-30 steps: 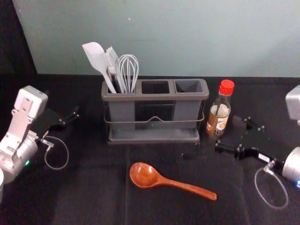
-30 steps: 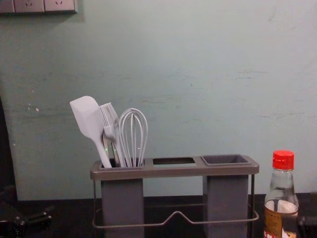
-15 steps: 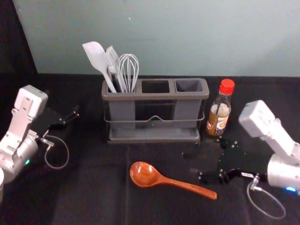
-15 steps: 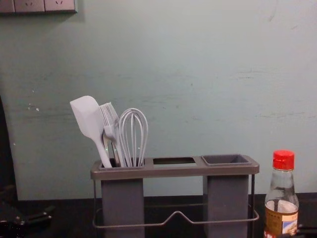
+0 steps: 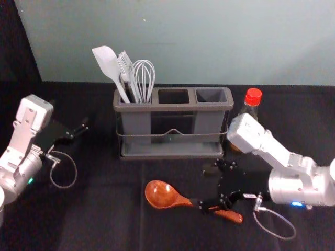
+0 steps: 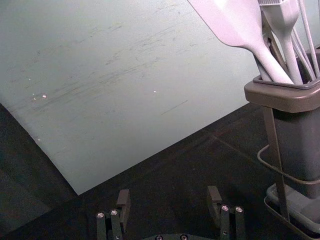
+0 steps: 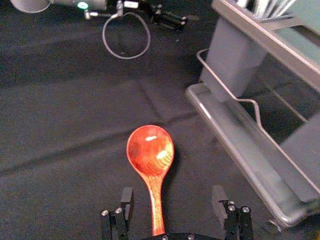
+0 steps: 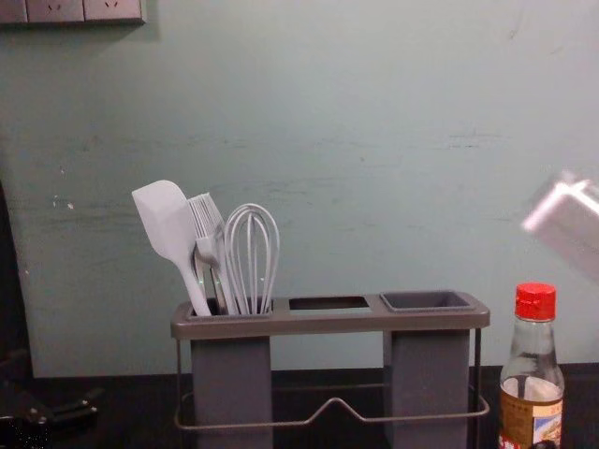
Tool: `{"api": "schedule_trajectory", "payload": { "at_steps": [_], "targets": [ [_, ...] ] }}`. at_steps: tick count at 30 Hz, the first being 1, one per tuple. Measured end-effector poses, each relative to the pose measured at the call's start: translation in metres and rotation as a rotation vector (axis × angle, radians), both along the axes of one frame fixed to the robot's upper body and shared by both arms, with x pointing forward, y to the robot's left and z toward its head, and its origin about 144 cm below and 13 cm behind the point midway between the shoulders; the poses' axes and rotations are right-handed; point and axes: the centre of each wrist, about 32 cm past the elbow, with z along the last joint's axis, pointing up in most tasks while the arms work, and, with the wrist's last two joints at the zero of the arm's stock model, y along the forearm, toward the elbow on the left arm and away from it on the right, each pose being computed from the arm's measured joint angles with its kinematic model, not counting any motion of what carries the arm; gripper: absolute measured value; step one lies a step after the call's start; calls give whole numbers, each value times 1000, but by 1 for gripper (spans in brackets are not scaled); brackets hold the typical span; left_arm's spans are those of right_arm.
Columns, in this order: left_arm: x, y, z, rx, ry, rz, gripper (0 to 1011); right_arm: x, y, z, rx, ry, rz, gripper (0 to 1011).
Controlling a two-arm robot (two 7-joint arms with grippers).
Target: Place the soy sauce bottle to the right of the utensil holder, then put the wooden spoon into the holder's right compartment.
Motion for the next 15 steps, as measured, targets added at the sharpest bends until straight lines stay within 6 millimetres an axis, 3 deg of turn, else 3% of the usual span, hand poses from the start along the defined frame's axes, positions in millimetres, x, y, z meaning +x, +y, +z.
{"api": "schedule_trajectory", "payload": {
  "at_steps": [15],
  "targets": [
    [0, 0, 0, 0, 0, 0, 1005, 24, 38, 0, -20, 82, 75, 1002]
  ]
}}
